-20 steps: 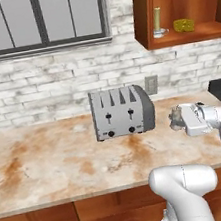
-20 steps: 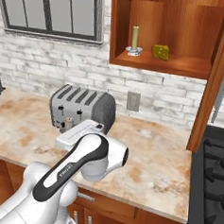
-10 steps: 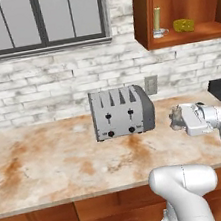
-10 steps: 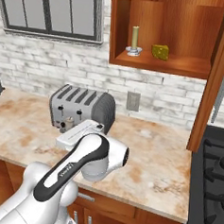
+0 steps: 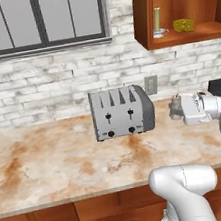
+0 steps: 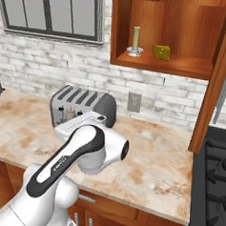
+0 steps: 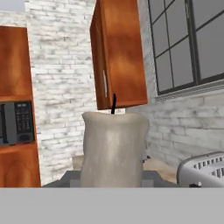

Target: Pick the candle and candle from the dining table and place them in the open cabinet. Close the cabinet after placing the objects.

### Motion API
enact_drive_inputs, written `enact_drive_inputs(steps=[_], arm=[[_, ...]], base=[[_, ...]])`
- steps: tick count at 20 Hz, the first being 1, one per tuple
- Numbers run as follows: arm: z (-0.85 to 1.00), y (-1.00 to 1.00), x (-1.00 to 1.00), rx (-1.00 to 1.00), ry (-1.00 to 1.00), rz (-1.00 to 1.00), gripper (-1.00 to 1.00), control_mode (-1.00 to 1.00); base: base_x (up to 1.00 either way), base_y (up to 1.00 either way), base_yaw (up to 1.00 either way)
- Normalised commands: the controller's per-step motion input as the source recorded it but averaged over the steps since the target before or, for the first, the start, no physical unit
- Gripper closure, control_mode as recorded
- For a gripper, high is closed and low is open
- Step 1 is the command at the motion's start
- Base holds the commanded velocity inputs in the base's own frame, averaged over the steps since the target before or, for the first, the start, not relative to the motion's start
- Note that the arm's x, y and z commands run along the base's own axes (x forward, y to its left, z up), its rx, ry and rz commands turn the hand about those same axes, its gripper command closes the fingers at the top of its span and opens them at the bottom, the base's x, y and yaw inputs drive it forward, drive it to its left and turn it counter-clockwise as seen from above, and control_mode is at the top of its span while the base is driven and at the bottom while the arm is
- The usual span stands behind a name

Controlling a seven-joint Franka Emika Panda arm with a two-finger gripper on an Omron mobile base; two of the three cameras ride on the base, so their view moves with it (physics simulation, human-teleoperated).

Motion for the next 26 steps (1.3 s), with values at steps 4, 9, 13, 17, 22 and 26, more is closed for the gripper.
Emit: enact_drive_inputs(steps=[4,9,13,17,22,26], arm=[[0.60,-0.11,0.10,-0.04,0.06,-0.19,1.00,-1.00],[0.44,-0.40,0.00,-0.01,0.06,-0.16,1.00,-1.00],[0.03,-0.41,-0.10,-0.04,-0.05,-0.10,1.00,-1.00],[0.03,-0.25,0.05,-0.06,0.00,-0.15,1.00,-1.00],[0.15,-0.23,0.29,-0.05,0.01,-0.26,1.00,-1.00],[0.17,-0.22,0.37,-0.02,0.03,-0.27,1.00,-1.00]], base=[[0.00,0.00,0.00],[0.00,0.00,0.00],[0.00,0.00,0.00],[0.00,0.00,0.00],[0.00,0.00,0.00],[0.00,0.00,0.00]])
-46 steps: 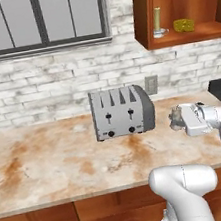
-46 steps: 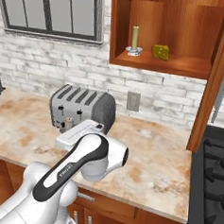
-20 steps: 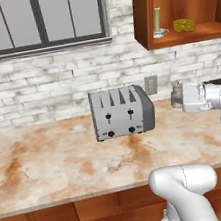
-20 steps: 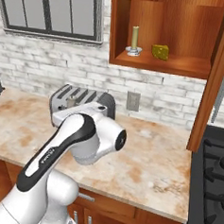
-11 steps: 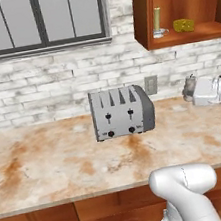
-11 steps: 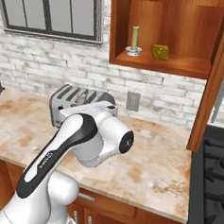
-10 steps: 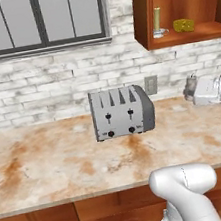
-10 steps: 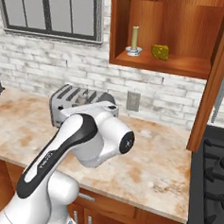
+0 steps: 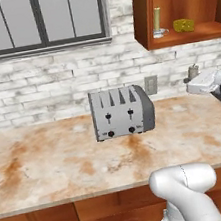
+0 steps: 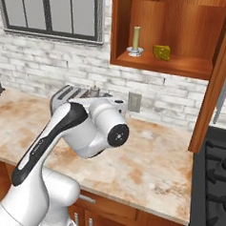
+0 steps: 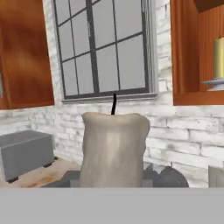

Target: Pick the candle and candle from the dining table and place them in the open cabinet. Close the cabinet after placing the objects.

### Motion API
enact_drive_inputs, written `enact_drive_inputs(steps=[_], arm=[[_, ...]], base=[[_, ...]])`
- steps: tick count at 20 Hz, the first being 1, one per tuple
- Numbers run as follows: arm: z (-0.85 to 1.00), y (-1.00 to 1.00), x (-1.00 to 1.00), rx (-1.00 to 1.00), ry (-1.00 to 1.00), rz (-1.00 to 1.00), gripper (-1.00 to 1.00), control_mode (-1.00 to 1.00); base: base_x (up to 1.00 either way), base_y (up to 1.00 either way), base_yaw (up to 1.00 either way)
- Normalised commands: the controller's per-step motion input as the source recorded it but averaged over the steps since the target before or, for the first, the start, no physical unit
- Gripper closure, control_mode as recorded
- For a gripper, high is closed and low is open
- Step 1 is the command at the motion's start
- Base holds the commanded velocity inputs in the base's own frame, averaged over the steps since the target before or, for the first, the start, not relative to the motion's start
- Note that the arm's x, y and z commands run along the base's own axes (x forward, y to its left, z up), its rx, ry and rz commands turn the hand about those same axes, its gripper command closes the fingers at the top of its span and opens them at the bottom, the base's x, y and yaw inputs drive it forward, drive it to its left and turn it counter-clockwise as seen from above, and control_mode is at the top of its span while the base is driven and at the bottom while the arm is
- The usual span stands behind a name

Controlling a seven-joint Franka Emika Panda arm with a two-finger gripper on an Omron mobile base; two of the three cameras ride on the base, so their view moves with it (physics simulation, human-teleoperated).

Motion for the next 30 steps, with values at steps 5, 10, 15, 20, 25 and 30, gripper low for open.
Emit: enact_drive_inputs(steps=[5,10,15,20,25,30], arm=[[0.22,-0.32,0.19,-0.01,0.00,-0.18,1.00,-1.00],[0.25,-0.29,0.20,-0.01,0.00,-0.16,1.00,-1.00],[0.29,-0.27,0.23,0.00,0.01,-0.17,1.00,-1.00],[0.31,-0.34,0.05,0.00,0.00,-0.11,1.00,-1.00],[0.39,-0.30,0.01,0.00,0.00,-0.07,1.00,-1.00],[0.49,-0.20,0.03,0.00,0.00,-0.04,1.00,-1.00]], base=[[0.00,0.00,0.00],[0.00,0.00,0.00],[0.00,0.00,0.00],[0.00,0.00,0.00],[0.00,0.00,0.00],[0.00,0.00,0.00]])
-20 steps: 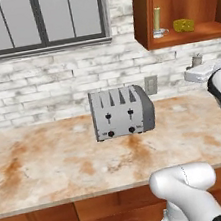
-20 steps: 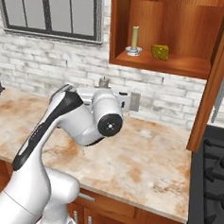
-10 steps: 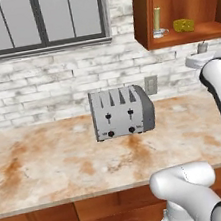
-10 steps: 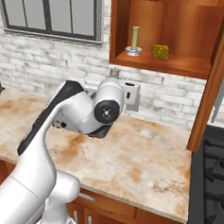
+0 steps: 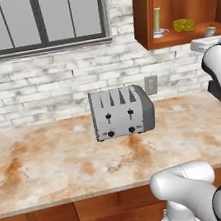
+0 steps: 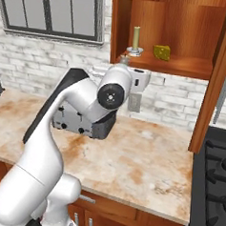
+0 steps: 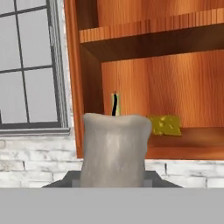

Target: Pick the candle and candle from the dining table and place them in the open cabinet. Close the cabinet after placing the objects.

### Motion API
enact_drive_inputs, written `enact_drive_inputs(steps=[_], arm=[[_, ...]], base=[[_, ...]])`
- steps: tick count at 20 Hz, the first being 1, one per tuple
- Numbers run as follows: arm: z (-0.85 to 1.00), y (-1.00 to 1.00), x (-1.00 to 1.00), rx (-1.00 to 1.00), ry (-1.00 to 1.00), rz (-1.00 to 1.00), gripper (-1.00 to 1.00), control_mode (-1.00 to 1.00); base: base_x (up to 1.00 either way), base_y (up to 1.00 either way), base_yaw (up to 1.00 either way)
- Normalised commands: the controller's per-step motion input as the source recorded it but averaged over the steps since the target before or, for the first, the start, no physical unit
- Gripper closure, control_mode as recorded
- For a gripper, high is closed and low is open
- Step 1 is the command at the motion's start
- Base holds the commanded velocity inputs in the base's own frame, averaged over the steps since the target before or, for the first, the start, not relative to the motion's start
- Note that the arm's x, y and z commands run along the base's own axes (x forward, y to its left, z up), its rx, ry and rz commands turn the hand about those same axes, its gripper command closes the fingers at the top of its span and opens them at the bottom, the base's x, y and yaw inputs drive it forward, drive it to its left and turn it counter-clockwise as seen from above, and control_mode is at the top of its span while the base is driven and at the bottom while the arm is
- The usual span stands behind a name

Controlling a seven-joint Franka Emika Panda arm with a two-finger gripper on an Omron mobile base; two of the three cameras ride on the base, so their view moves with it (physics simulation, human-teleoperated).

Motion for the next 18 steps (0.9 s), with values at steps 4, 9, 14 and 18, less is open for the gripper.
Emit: enact_drive_inputs(steps=[4,9,14,18], arm=[[0.39,-0.13,0.10,-0.01,0.00,-0.01,1.00,-1.00],[0.07,-0.02,0.39,-0.04,0.01,0.00,1.00,-1.00],[0.00,-0.04,0.48,-0.05,0.02,0.00,1.00,-1.00],[0.00,-0.12,0.37,-0.04,0.00,0.00,1.00,-1.00]], base=[[0.00,0.00,0.00],[0.00,0.00,0.00],[0.00,0.00,0.00],[0.00,0.00,0.00]])
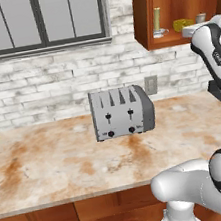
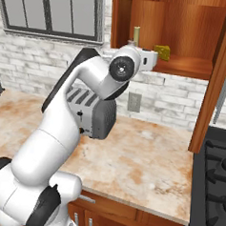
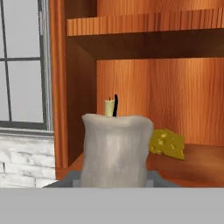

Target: Pick the candle and candle from the dining table and place them in the open cabinet. Close the cabinet after placing the objects.

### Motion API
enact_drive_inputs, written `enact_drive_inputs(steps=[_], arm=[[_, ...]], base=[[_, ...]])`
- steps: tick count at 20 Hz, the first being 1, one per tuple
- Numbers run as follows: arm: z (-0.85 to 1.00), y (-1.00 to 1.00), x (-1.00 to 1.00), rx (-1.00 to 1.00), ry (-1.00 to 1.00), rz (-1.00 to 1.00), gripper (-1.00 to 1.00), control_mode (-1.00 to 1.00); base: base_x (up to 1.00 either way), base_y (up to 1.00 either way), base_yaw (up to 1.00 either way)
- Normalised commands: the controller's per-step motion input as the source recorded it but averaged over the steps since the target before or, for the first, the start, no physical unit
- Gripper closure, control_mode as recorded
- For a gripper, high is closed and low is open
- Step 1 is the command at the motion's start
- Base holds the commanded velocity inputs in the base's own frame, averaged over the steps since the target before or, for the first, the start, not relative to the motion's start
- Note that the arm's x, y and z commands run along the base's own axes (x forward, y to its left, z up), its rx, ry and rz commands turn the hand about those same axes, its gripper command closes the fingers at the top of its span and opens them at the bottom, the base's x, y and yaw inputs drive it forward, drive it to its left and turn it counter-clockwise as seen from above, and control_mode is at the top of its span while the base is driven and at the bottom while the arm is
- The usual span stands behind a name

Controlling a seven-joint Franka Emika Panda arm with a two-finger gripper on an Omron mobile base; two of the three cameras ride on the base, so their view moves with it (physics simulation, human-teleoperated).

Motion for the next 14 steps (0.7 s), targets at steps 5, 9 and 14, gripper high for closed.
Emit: enact_drive_inputs(steps=[5,9,14], arm=[[0.00,-0.19,0.36,-0.02,0.00,0.00,1.00,-1.00],[0.00,-0.21,0.34,0.00,0.00,0.00,1.00,-1.00],[-0.03,-0.23,0.36,0.00,0.00,0.01,1.00,-1.00]], base=[[0.00,0.00,0.00],[0.00,0.00,0.00],[0.00,0.00,0.00]])
